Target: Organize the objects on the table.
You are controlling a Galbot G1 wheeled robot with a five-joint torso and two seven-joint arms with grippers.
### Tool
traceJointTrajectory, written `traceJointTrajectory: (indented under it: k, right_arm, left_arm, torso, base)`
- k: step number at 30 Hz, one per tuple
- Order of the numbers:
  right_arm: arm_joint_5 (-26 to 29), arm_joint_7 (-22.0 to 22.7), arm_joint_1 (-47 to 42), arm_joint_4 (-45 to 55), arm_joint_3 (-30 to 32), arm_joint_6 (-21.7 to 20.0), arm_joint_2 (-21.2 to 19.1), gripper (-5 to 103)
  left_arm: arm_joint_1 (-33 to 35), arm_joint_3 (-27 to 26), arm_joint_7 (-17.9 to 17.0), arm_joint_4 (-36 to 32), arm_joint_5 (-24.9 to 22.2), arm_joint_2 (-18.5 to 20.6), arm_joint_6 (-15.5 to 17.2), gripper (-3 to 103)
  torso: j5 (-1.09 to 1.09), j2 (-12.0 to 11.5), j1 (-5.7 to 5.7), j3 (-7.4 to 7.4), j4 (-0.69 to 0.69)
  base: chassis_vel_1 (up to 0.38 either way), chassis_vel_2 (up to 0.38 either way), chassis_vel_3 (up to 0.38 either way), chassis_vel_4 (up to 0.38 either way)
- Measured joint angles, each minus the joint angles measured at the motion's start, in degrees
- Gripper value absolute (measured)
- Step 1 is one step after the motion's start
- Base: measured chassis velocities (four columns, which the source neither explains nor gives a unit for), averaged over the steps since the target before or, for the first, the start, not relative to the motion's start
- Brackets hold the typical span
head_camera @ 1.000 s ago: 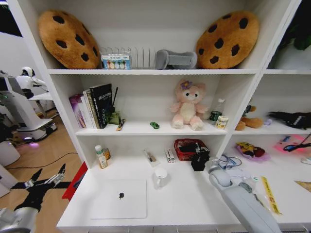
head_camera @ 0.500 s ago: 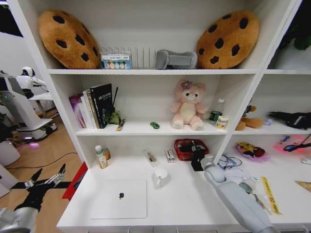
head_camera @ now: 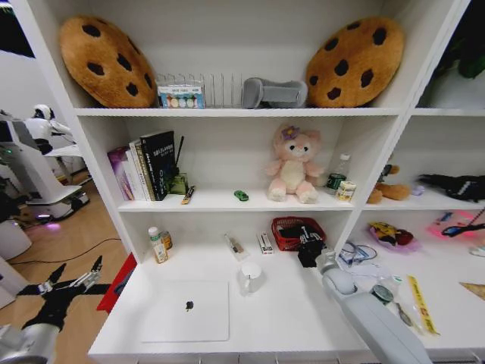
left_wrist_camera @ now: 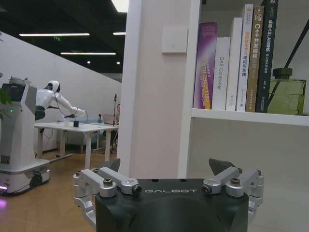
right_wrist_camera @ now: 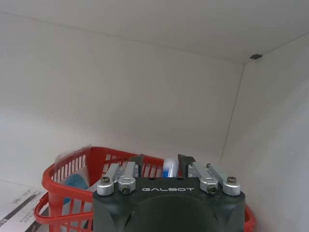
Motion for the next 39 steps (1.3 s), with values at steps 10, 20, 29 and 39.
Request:
traceJointTrajectory:
  k: [10,20,29,39]
  right_arm:
    - [0.44,2.02,-10.69,13.2,6.25,-1.06,-1.26,83]
    - [-2.01,3.29,-22.61,25.29,10.03,-1.78,-0.26,100]
    - [-6.7,3.47,-39.91,36.21,20.25,0.9,3.64,100]
    - [-7.68,0.31,-55.44,43.05,29.64,8.6,11.08,100]
  left_arm:
    - [0.0,0.0,0.0,0.0,0.0,0.0,0.0,100]
    - [0.0,0.0,0.0,0.0,0.0,0.0,0.0,100]
    - [0.0,0.0,0.0,0.0,0.0,0.0,0.01,100]
    - [0.0,0.0,0.0,0.0,0.0,0.0,0.01,100]
  torso:
    - [-0.01,0.0,0.0,0.0,-0.01]
    - [-0.02,0.0,0.0,0.0,0.0]
    - [-0.02,0.0,-0.01,0.0,0.0]
    - [-0.02,0.0,-0.01,-0.01,-0.01]
  base:
    - [0.0,0.0,0.0,0.0]
    - [0.0,0.0,0.0,0.0]
    - [0.0,0.0,0.0,0.0]
    - [0.0,0.0,0.0,0.0]
